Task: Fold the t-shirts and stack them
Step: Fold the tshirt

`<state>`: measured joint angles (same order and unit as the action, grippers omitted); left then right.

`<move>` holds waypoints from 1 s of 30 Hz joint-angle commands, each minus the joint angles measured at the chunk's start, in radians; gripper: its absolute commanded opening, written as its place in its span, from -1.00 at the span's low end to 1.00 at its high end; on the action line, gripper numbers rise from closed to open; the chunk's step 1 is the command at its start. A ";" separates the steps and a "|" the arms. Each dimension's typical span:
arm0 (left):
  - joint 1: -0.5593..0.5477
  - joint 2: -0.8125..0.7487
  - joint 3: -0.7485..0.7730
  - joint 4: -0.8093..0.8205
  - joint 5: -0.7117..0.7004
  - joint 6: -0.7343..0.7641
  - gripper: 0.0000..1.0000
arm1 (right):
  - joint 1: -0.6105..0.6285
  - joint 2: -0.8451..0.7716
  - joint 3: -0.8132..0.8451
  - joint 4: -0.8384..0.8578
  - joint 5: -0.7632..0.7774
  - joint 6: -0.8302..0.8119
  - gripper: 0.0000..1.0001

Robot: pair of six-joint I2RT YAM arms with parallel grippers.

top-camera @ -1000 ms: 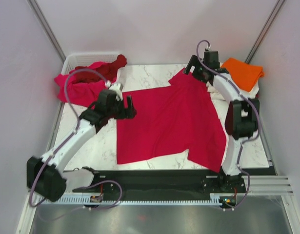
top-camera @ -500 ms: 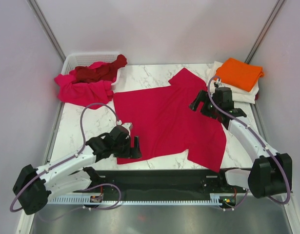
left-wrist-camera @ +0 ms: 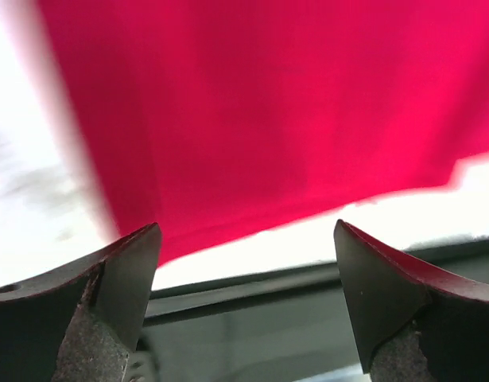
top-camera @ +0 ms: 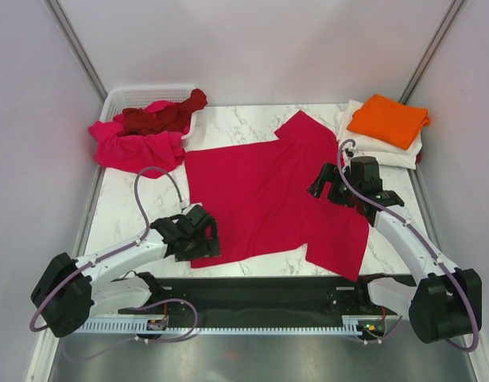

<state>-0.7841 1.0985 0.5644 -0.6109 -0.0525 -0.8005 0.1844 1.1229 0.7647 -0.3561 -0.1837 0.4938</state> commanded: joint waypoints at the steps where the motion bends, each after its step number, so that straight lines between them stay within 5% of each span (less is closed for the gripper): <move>1: 0.031 0.012 0.005 -0.233 -0.302 -0.253 0.92 | 0.004 0.009 -0.005 0.025 -0.022 -0.029 0.96; 6: 0.029 0.061 0.018 -0.233 -0.305 -0.240 0.69 | 0.006 0.026 -0.010 0.029 -0.022 -0.032 0.96; 13: 0.025 0.089 0.034 -0.233 -0.305 -0.240 0.69 | 0.004 0.031 -0.025 0.025 -0.002 -0.034 0.96; 20: 0.016 0.069 -0.034 -0.115 -0.156 -0.221 -0.20 | 0.004 0.034 -0.028 0.014 0.016 -0.031 0.96; 24: 0.014 0.046 -0.028 -0.093 -0.161 -0.198 -0.89 | 0.004 0.000 -0.038 -0.041 0.128 0.006 0.96; 30: 0.055 0.029 0.002 -0.090 -0.178 -0.141 -0.95 | 0.001 -0.034 0.039 -0.348 0.552 0.130 0.96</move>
<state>-0.7528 1.1496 0.5465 -0.7296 -0.2253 -0.9791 0.1871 1.1149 0.7395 -0.4953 0.0750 0.5179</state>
